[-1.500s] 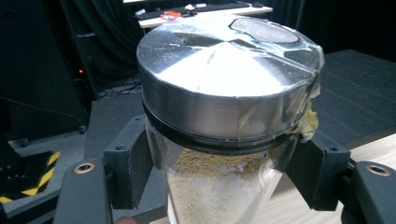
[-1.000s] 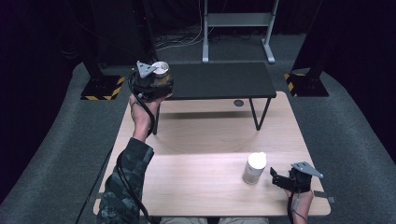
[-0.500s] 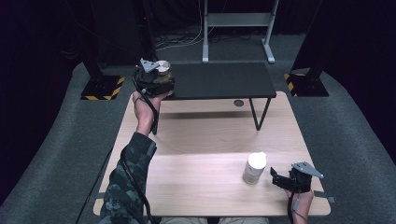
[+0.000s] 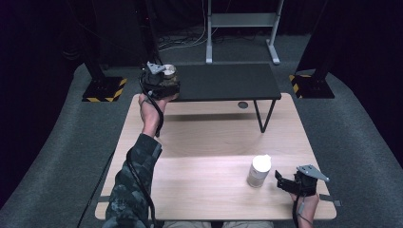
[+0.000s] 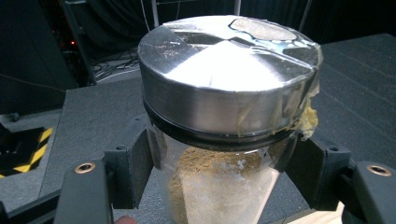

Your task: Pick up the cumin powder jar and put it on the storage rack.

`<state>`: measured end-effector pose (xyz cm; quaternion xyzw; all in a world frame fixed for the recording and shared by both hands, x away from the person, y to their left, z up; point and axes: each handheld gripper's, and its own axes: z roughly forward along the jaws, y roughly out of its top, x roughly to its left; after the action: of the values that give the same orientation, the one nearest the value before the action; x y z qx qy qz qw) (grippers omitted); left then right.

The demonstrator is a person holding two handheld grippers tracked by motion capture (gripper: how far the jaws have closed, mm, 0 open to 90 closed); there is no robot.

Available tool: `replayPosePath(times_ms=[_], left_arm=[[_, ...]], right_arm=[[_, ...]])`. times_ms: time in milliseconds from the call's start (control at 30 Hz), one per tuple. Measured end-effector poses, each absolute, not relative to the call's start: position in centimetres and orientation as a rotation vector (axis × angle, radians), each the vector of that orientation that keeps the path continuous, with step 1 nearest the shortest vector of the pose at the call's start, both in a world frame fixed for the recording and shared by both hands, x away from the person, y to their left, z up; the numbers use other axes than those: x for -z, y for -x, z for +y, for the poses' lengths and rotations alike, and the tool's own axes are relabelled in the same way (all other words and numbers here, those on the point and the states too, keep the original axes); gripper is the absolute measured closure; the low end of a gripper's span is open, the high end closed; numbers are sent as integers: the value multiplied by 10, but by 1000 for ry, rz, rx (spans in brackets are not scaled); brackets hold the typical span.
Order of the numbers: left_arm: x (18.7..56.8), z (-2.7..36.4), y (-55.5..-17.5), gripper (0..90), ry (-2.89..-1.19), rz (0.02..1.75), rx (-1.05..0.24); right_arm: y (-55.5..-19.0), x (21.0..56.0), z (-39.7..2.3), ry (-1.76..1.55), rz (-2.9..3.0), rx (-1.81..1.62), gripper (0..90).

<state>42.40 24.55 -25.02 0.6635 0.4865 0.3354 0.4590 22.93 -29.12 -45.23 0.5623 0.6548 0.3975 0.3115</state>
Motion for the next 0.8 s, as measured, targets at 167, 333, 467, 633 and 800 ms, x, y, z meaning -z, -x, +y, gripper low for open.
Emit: replayPosePath(times_ms=[167,333,467,633,800], left_arm=[[252,247,-426,302,-1623,1200,-820],[252,246,-428,301,-1622,1201,-819],[252,246,-429,301,-1624,1201,-819],[253,245,-431,302,-1618,1201,-824],[253,245,-431,301,-1618,1201,-824]], right_arm=[[-229,452,-291,-1483,1731,-1049,24],[-229,452,-291,-1482,1731,-1049,24],[-229,452,-291,-1482,1732,-1049,24],[-229,452,-291,-1482,1731,-1049,24],[-229,452,-292,-1481,1731,-1052,21]])
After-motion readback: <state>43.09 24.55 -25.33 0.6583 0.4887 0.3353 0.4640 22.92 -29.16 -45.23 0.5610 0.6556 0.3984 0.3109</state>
